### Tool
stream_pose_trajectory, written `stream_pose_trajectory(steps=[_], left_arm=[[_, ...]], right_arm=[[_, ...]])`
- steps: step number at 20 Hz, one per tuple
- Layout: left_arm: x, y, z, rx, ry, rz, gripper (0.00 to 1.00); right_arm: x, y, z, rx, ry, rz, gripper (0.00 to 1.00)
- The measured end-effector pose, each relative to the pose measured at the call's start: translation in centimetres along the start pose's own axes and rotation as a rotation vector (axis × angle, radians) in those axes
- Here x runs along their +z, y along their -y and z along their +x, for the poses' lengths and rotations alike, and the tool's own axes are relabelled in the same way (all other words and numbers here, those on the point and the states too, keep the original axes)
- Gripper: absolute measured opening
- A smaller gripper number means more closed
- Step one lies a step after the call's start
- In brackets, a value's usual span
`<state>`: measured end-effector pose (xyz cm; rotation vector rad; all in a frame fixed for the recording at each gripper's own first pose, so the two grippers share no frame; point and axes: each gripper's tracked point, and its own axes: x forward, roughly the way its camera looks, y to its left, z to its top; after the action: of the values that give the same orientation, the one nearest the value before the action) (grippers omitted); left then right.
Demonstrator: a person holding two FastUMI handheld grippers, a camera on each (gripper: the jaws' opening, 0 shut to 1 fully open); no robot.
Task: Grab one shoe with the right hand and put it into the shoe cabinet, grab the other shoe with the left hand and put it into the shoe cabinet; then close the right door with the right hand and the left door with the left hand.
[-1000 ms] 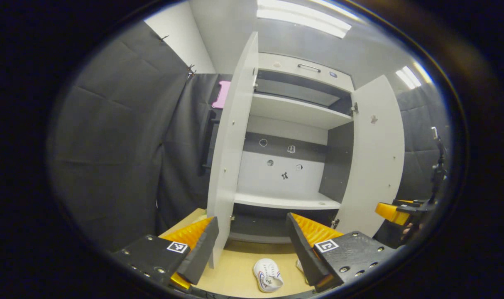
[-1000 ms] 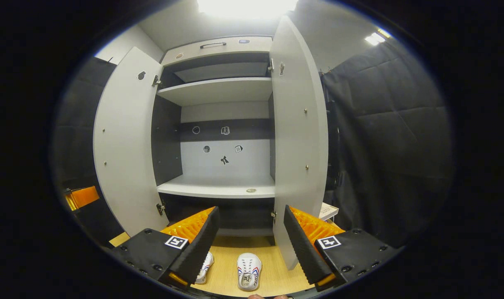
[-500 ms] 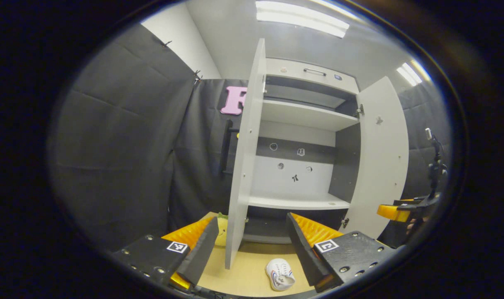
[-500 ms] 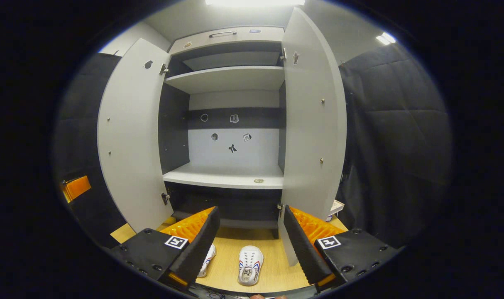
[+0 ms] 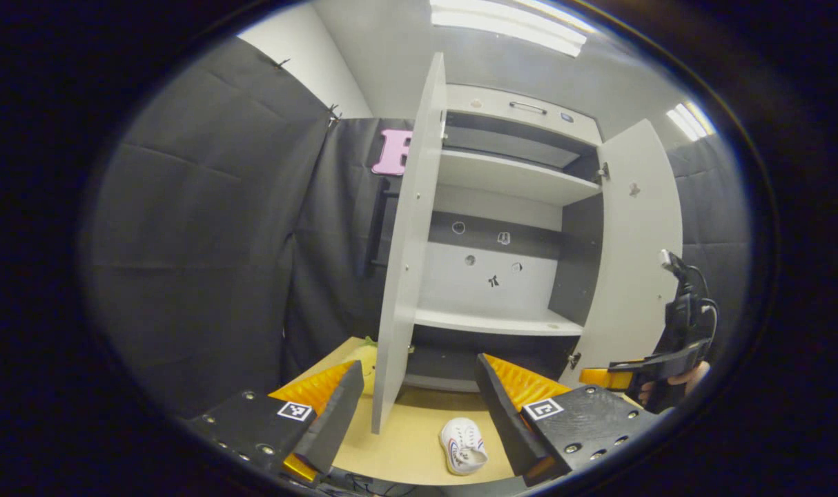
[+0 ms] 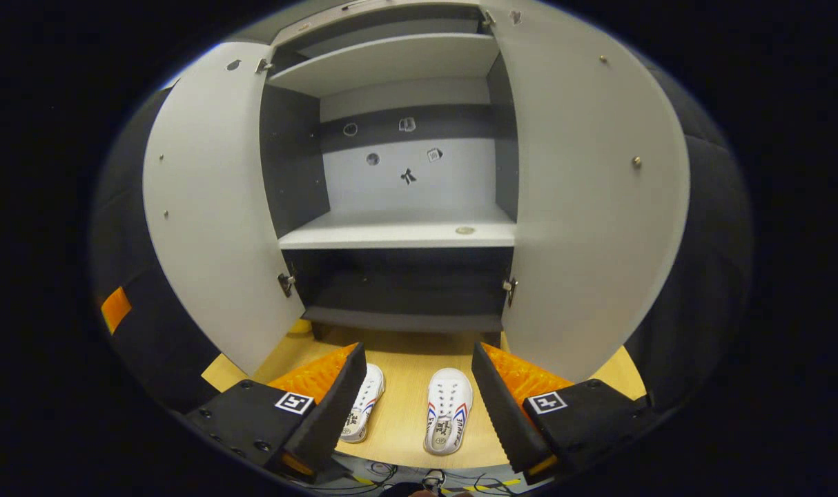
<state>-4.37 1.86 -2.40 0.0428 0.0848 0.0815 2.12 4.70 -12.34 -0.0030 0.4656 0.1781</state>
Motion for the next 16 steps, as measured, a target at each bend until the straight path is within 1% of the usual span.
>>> stream_pose_trajectory(steps=[3,6,7,8,9,11,13,14,15,16], left_arm=[[-0.6,0.3,0.8,-0.026,-0.045,0.008,0.94],[-1.2,0.7,1.5,-0.028,-0.084,0.058,0.94],[-1.5,0.9,1.9,-0.029,-0.095,0.064,0.94],[-1.8,1.0,2.1,-0.024,-0.118,0.058,0.94],[-2.0,1.1,2.6,-0.016,-0.136,0.043,0.94],[-2.5,2.3,3.3,-0.004,-0.158,0.006,0.94],[-3.7,3.5,3.9,0.0,-0.189,-0.013,0.94],[-4.2,4.1,4.0,-0.003,-0.204,-0.009,0.94],[-4.6,4.5,4.1,-0.005,-0.221,0.003,0.94],[-4.9,4.9,4.4,-0.005,-0.239,0.014,0.94]], right_arm=[[-4.0,-0.8,3.9,0.047,-0.103,-0.007,0.97],[-8.9,-0.9,7.7,0.07,-0.238,0.028,0.95],[-10.7,-0.7,8.8,0.069,-0.283,0.034,0.96],[-12.1,-0.5,9.7,0.071,-0.319,0.03,0.94],[-13.4,-0.2,10.8,0.066,-0.341,0.017,0.96],[-15.7,0.4,12.7,0.056,-0.381,-0.008,0.96],[-17.5,0.7,14.6,0.057,-0.416,-0.008,0.97],[-18.2,1.1,15.5,0.047,-0.43,-0.011,0.97],[-19.1,1.6,16.0,0.027,-0.454,-0.025,0.94],[-20.0,2.2,16.4,0.008,-0.482,-0.045,0.97]])
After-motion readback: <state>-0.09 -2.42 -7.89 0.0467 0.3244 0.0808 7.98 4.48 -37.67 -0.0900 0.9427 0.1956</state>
